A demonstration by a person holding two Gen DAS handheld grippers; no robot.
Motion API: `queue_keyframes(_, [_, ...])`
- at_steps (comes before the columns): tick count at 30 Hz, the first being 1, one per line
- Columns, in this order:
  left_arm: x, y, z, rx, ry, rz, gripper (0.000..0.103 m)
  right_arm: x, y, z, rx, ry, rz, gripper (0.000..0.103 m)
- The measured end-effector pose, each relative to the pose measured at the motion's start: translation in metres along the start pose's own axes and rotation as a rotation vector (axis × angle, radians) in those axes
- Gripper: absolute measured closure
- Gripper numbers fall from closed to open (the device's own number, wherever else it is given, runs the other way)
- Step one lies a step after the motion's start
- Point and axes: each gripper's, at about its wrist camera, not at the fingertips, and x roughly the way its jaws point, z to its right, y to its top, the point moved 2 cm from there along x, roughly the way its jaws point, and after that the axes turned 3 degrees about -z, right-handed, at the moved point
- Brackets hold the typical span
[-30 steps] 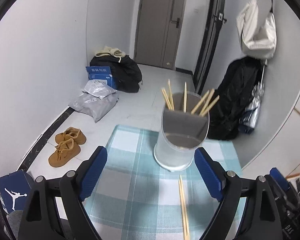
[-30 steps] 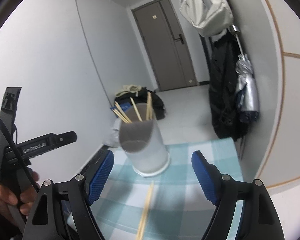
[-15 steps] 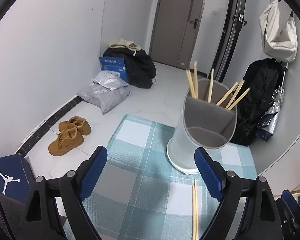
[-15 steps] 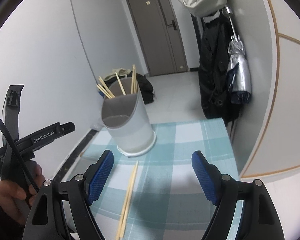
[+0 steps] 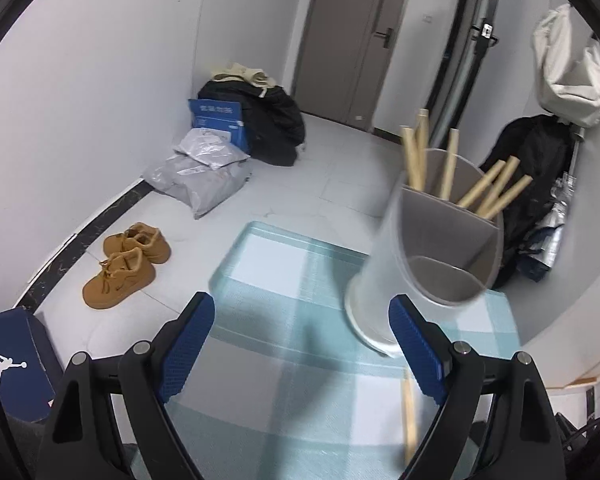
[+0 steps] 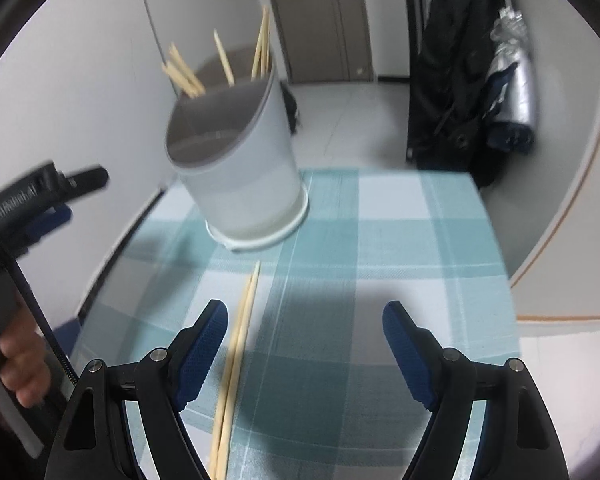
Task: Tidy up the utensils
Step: 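Move both open tools back down to the last chopsticks on the cloth, then pinch one chopstick with the right tool while the left tool pinches the other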
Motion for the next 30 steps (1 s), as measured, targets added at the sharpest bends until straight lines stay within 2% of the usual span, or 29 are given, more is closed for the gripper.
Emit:
queue_keyframes(4, [0.008, 0.004, -0.013, -0.033, -0.003, -0.030, 0.016, 0.028, 0.005, -0.013, -0.090, -0.009, -0.126, 0.031])
queue_keyframes(7, [0.009, 0.008, -0.019, -0.049, -0.002, -0.031, 0.016, 0.044, 0.012, -0.021, -0.129, -0.015, -0.172, 0.035])
queue_keyframes(9, [0.010, 0.009, -0.022, -0.054, -0.002, -0.037, 0.016, 0.054, 0.015, -0.026, -0.149, -0.020, -0.200, 0.046])
queue_keyframes(11, [0.011, 0.009, -0.024, -0.058, -0.004, -0.045, 0.016, 0.066, 0.017, -0.032, -0.163, -0.016, -0.231, 0.054])
queue_keyframes(17, [0.013, 0.006, -0.029, -0.053, 0.005, -0.055, 0.016, 0.079, 0.021, -0.043, -0.200, -0.019, -0.263, 0.065])
queue_keyframes(25, [0.016, 0.008, -0.040, -0.111, -0.011, -0.090, 0.016, 0.075, 0.020, -0.041, -0.221, -0.031, -0.285, 0.068])
queue_keyframes(28, [0.016, 0.009, -0.039, -0.107, -0.011, -0.090, 0.016, 0.075, 0.019, -0.042, -0.225, -0.036, -0.289, 0.068])
queue_keyframes(30, [0.015, 0.009, -0.039, -0.100, -0.012, -0.084, 0.016, 0.076, 0.018, -0.044, -0.228, -0.033, -0.289, 0.072])
